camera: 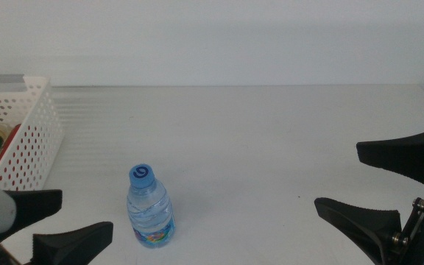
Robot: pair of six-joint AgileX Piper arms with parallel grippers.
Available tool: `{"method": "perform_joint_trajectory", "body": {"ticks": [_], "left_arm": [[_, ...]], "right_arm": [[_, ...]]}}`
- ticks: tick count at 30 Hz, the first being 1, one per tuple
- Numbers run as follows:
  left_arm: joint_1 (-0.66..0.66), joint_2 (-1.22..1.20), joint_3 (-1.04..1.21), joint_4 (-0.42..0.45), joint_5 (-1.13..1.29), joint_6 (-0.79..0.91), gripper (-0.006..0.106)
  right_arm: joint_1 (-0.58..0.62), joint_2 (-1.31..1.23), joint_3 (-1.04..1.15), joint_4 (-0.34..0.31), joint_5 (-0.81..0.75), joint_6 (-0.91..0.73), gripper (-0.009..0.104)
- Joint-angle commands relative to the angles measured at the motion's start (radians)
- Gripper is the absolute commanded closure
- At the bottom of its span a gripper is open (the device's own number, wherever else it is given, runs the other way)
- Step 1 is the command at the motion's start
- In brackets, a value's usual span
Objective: Use arms to grab the bottles and put them into the dustbin to the left of the table.
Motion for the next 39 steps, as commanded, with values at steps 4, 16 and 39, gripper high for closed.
{"method": "perform_joint_trajectory", "body": {"ticks": [4, 16, 39], "left_arm": [[-0.003, -0.056, -0.030, 0.005, -0.072, -0.013, 0.018], [-0.003, -0.319, 0.234, -0.013, -0.263, 0.047, 0.018], [-0.003, -0.330, 0.572, -0.101, -0.698, 0.089, 0.018]], "right_arm": [[0.000, -0.006, -0.027, -0.006, -0.062, -0.013, 0.025], [0.000, -0.006, -0.027, -0.006, -0.062, -0.013, 0.025], [0.000, -0.006, -0.027, -0.006, -0.062, -0.013, 0.025]]}}
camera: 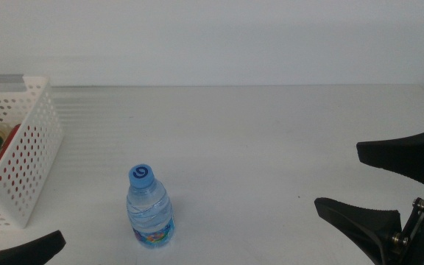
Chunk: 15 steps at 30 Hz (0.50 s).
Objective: Use arms to grab the bottles and put them into the dustbin to the left of the table.
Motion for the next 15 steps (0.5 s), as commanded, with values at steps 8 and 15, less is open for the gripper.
{"method": "perform_joint_trajectory", "body": {"ticks": [8, 15], "left_arm": [[-0.003, 0.201, 0.005, -0.010, -0.253, 0.007, 0.018], [-0.003, 0.480, 0.005, -0.003, -0.481, -0.015, 0.018]], "right_arm": [[0.000, -0.006, -0.027, -0.006, -0.062, -0.013, 0.025], [0.000, -0.006, -0.027, -0.006, -0.062, -0.013, 0.025]]}}
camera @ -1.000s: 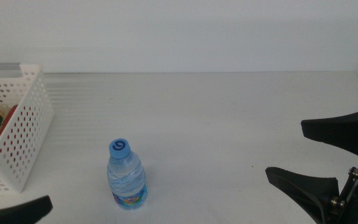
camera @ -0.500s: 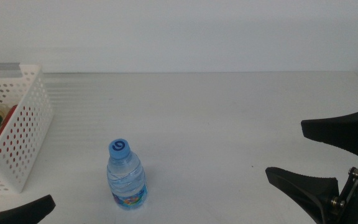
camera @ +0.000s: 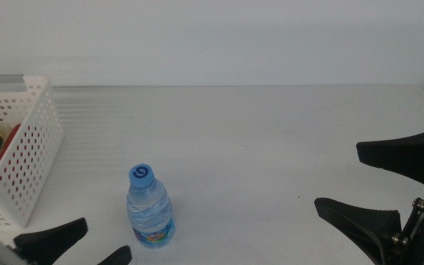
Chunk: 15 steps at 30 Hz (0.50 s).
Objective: Use arms to grab the bottles and put them into the dustbin to the left of the table.
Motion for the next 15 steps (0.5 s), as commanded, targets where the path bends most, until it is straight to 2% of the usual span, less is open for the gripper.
{"method": "perform_joint_trajectory", "body": {"ticks": [1, 9, 15], "left_arm": [[-0.003, 0.099, 0.004, 0.002, -0.189, -0.026, 0.018], [-0.003, 0.370, 0.004, 0.040, -0.456, -0.057, 0.018], [-0.003, 0.559, 0.004, 0.012, -0.675, -0.103, 0.016]], "right_arm": [[0.000, -0.006, -0.027, -0.006, -0.063, -0.013, 0.025], [0.000, -0.006, -0.027, -0.006, -0.063, -0.013, 0.025], [0.000, -0.006, -0.027, -0.006, -0.063, -0.013, 0.025]]}}
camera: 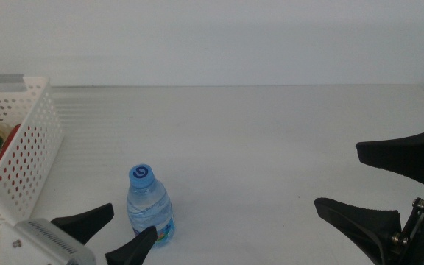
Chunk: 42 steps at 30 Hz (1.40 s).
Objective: Use arms to grab the bottles and put them into the dustbin to the left of the table.
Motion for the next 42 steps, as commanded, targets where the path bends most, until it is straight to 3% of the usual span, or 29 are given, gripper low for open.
{"method": "perform_joint_trajectory", "body": {"ticks": [1, 7, 42], "left_arm": [[-0.003, 0.064, 0.005, -0.025, -0.188, -0.024, 0.015], [-0.003, 0.233, 0.005, -0.061, -0.382, -0.046, 0.012], [-0.003, 0.566, -0.300, -0.150, -0.381, -0.007, 0.013]], "right_arm": [[0.000, -0.006, -0.027, -0.006, -0.063, -0.013, 0.025], [0.000, -0.006, -0.027, -0.006, -0.063, -0.013, 0.025], [0.000, -0.006, -0.027, -0.006, -0.063, -0.013, 0.025]]}}
